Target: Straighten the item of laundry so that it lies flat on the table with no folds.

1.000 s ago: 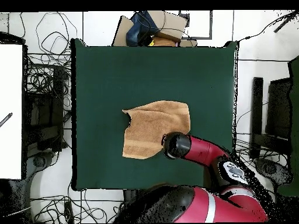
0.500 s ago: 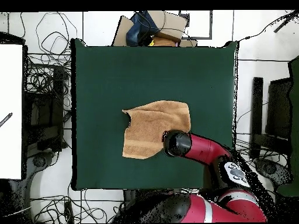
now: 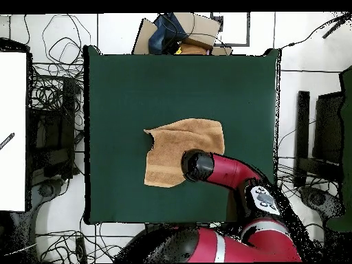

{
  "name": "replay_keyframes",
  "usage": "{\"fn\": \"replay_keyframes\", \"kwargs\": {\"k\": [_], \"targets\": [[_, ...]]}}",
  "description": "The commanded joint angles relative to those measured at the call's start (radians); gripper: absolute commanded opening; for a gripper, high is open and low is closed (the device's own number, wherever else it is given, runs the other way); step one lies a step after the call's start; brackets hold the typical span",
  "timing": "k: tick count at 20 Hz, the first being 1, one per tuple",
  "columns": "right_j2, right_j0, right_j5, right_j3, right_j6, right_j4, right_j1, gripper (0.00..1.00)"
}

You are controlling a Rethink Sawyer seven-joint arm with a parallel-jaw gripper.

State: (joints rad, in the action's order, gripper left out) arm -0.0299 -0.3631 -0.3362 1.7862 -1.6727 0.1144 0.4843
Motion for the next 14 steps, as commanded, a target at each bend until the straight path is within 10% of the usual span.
{"fn": "replay_keyframes", "kwargs": {"k": [1, 14], "targets": [[0.026, 0.021, -0.037, -0.059, -0.191, -0.067, -0.050, 1.00], [0.034, -0.083, -0.007, 0.009, -0.112, -0.024, -0.007, 1.00]]}}
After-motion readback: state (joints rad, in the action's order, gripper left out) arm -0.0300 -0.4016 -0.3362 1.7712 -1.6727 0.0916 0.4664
